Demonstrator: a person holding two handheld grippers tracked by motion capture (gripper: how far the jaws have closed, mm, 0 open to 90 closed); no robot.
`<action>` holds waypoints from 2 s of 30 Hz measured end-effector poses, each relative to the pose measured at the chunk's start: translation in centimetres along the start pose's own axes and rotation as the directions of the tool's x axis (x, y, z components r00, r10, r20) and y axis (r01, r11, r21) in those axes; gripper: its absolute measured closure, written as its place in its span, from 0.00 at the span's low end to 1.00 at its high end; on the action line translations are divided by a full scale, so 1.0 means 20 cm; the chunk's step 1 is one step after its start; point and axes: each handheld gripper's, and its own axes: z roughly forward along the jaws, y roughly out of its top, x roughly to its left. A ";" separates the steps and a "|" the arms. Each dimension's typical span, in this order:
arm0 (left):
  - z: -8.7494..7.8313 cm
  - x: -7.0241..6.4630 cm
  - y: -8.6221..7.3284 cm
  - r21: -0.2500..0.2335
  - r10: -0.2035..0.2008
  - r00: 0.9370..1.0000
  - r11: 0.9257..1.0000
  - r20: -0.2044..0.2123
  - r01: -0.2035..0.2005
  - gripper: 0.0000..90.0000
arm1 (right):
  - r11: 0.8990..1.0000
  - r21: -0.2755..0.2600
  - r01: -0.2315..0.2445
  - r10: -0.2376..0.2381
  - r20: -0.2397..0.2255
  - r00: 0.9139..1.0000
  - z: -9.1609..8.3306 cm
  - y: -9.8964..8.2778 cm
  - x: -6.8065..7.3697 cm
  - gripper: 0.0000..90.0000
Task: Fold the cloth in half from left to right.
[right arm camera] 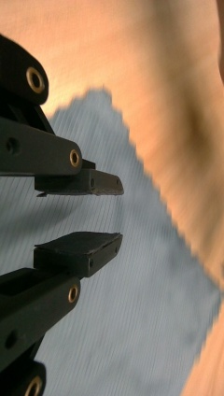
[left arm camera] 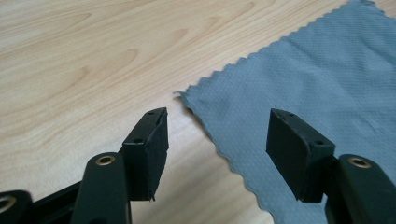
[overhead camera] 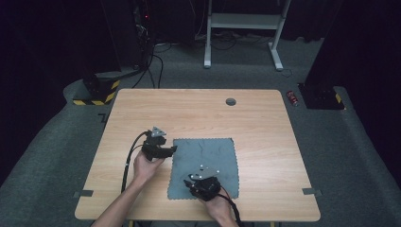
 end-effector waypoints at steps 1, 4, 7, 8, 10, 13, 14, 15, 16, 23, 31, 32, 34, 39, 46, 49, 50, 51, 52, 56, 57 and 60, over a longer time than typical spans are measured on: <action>0.01 0.00 0.01 0.006 0.003 1.000 1.000 0.000 -0.003 0.43 | 1.000 0.005 0.018 -0.018 -0.013 1.000 0.02 0.01 0.03 0.78; 0.04 0.02 0.03 0.005 0.001 1.000 1.000 -0.002 0.000 0.45 | 0.999 0.008 0.047 -0.047 -0.049 0.998 0.07 0.02 0.10 0.78; 0.07 0.03 0.06 0.034 0.008 1.000 0.999 -0.024 -0.008 0.44 | 0.997 0.015 0.074 -0.073 -0.075 0.995 0.10 0.03 0.15 0.78; 0.08 0.03 0.07 0.020 0.002 1.000 1.000 -0.025 -0.002 0.44 | 0.997 0.020 0.073 -0.071 -0.090 0.993 0.12 0.03 0.17 0.78; 0.09 0.03 0.08 0.025 -0.007 1.000 1.000 -0.026 0.008 0.46 | 0.996 0.026 0.087 -0.084 -0.110 0.990 0.13 0.03 0.21 0.78; 0.12 0.04 0.10 0.050 -0.001 0.999 0.999 -0.043 0.003 0.45 | 0.995 0.024 0.095 -0.091 -0.121 0.988 0.14 0.02 0.24 0.77; 0.13 0.04 0.11 0.055 -0.002 0.999 0.998 -0.043 0.004 0.45 | 0.995 0.031 0.096 -0.092 -0.125 0.988 0.15 0.02 0.25 0.77; 0.14 0.04 0.11 0.048 -0.002 0.999 0.999 -0.050 0.005 0.45 | 0.994 0.039 0.099 -0.093 -0.124 0.988 0.15 0.02 0.25 0.77; 0.14 0.05 0.12 0.051 -0.001 0.999 0.999 -0.049 0.003 0.46 | 0.993 0.043 0.108 -0.102 -0.119 0.988 0.16 0.01 0.27 0.76; 0.22 0.07 0.15 0.090 -0.007 0.995 0.996 -0.096 0.015 0.48 | 0.990 0.047 0.132 -0.127 -0.096 0.987 0.15 0.01 0.30 0.72; 0.25 0.07 0.12 0.100 0.000 0.996 0.995 -0.084 0.008 0.56 | 0.987 0.047 0.154 -0.151 -0.064 0.986 0.15 0.00 0.32 0.78; 0.25 0.06 0.12 0.092 0.012 0.997 0.996 -0.074 -0.005 0.61 | 0.987 0.049 0.155 -0.151 -0.062 0.987 0.15 0.00 0.32 0.81; 0.25 0.04 0.12 0.087 0.029 0.998 0.996 -0.058 -0.024 0.73 | 0.986 0.051 0.160 -0.157 -0.053 0.986 0.14 0.00 0.32 0.86; 0.25 0.02 0.13 0.105 0.053 0.998 0.993 -0.037 -0.049 0.90 | 0.984 0.063 0.169 -0.168 -0.019 0.986 0.14 0.00 0.33 0.97; 0.26 -0.01 0.14 0.115 0.098 0.994 0.989 -0.044 -0.092 0.99 | 0.983 0.068 0.168 -0.168 -0.017 0.986 0.13 0.01 0.32 1.00; 0.25 0.02 0.15 0.107 0.077 0.997 0.992 -0.021 -0.075 0.99 | 0.986 0.043 0.160 -0.160 -0.012 0.987 0.11 0.02 0.31 1.00; 0.25 0.02 0.16 0.107 0.071 0.997 0.992 -0.016 -0.069 0.99 | 0.987 0.034 0.155 -0.154 -0.009 0.988 0.10 0.03 0.31 1.00; 0.24 0.03 0.18 0.101 0.074 0.997 0.992 -0.014 -0.073 0.99 | 0.987 0.027 0.157 -0.157 -0.009 0.988 0.09 0.04 0.30 1.00; 0.23 0.03 0.19 0.095 0.073 0.997 0.993 -0.012 -0.072 0.99 | 0.987 0.022 0.157 -0.157 -0.006 0.988 0.07 0.05 0.30 1.00; 0.20 0.03 0.25 0.065 0.055 0.998 0.996 0.010 -0.056 0.99 | 0.988 0.007 0.155 -0.155 -0.004 0.988 0.05 0.09 0.29 1.00; 0.19 0.03 0.26 0.062 0.052 0.999 0.997 0.013 -0.053 0.99 | 0.988 0.002 0.152 -0.152 -0.005 0.988 0.04 0.09 0.28 1.00; 0.18 0.04 0.28 0.050 0.051 0.999 0.997 0.016 -0.052 0.99 | 0.989 -0.005 0.150 -0.150 -0.006 0.989 0.04 0.11 0.28 1.00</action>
